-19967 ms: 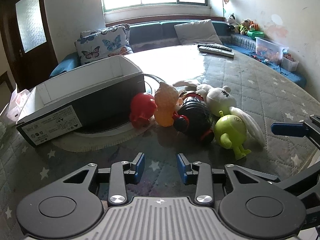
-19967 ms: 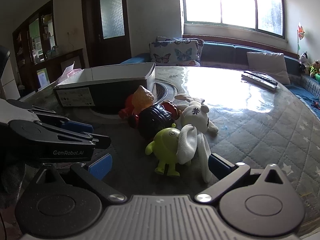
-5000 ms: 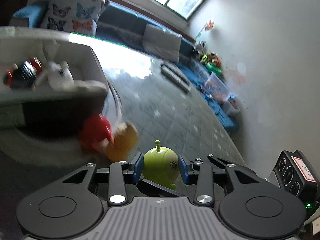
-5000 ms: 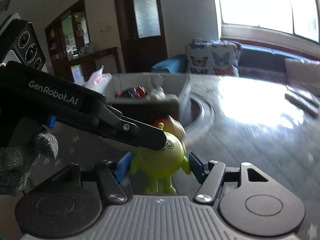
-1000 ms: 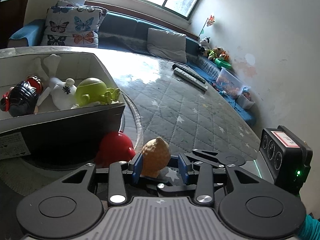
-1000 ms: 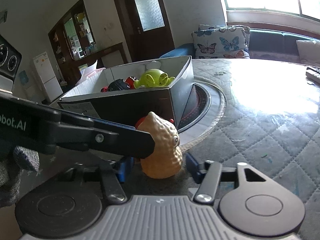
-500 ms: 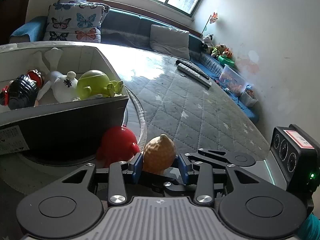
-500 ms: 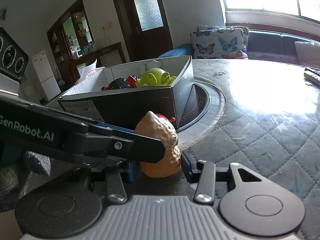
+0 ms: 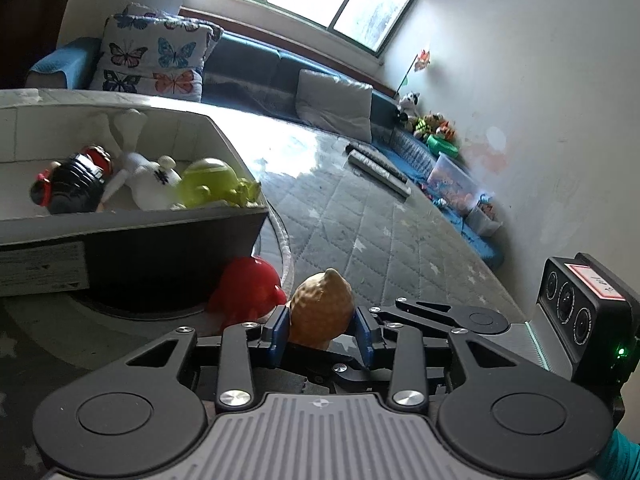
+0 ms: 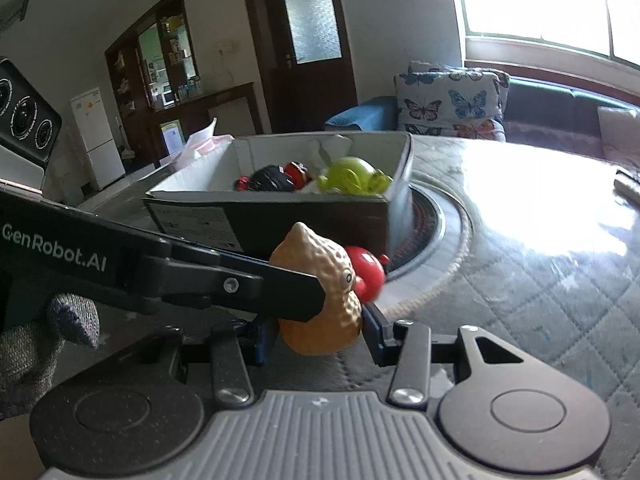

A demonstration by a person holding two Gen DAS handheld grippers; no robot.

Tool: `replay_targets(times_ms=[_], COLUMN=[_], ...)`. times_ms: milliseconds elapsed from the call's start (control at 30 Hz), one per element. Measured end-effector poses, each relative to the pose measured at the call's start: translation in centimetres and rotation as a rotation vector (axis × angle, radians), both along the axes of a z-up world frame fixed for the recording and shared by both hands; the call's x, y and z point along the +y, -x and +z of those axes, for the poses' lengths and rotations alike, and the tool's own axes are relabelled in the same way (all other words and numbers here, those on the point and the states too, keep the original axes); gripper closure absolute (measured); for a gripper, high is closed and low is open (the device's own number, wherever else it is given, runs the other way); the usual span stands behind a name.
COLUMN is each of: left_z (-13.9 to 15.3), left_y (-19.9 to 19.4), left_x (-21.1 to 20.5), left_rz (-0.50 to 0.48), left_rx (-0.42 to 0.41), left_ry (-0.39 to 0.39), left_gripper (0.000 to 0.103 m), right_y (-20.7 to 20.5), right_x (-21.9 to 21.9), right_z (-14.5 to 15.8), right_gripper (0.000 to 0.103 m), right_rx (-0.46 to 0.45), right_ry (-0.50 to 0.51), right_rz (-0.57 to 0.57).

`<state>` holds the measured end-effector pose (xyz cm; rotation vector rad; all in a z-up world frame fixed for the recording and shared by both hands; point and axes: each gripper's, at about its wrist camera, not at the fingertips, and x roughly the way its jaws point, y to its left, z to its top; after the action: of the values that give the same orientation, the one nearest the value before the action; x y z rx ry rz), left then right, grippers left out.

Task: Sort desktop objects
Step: 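Carry the orange peanut into the box and open the left gripper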

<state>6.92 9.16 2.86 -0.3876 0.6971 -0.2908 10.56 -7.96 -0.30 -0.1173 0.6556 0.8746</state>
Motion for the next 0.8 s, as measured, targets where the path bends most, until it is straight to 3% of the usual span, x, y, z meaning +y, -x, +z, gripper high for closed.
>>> replay_targets(times_ms=[300,567,800], left_z=[2.9,5.5,4.5], left_y=[0.9,-1.6,-5.3], left_x=[3.6,7.8,11.8], left_rz=[0.062,0.114,0.146], left_rx=[-0.062,-0.087,-0.015], left_ry=[-0.006,-0.040,0.053], left_gripper=[0.065,0.065,0.065], right_y=[-0.2,-3.5,-7.3], right_x=[4.2,9.5,13.0], right_z=[3.0,5.5,5.2], right_gripper=[0.058,0.058,0.058], right_rx=[-0.058,-0.060,-0.006], right_ry=[-0.002,-0.016,0.016], right_rz=[0.071,0.113,0.124])
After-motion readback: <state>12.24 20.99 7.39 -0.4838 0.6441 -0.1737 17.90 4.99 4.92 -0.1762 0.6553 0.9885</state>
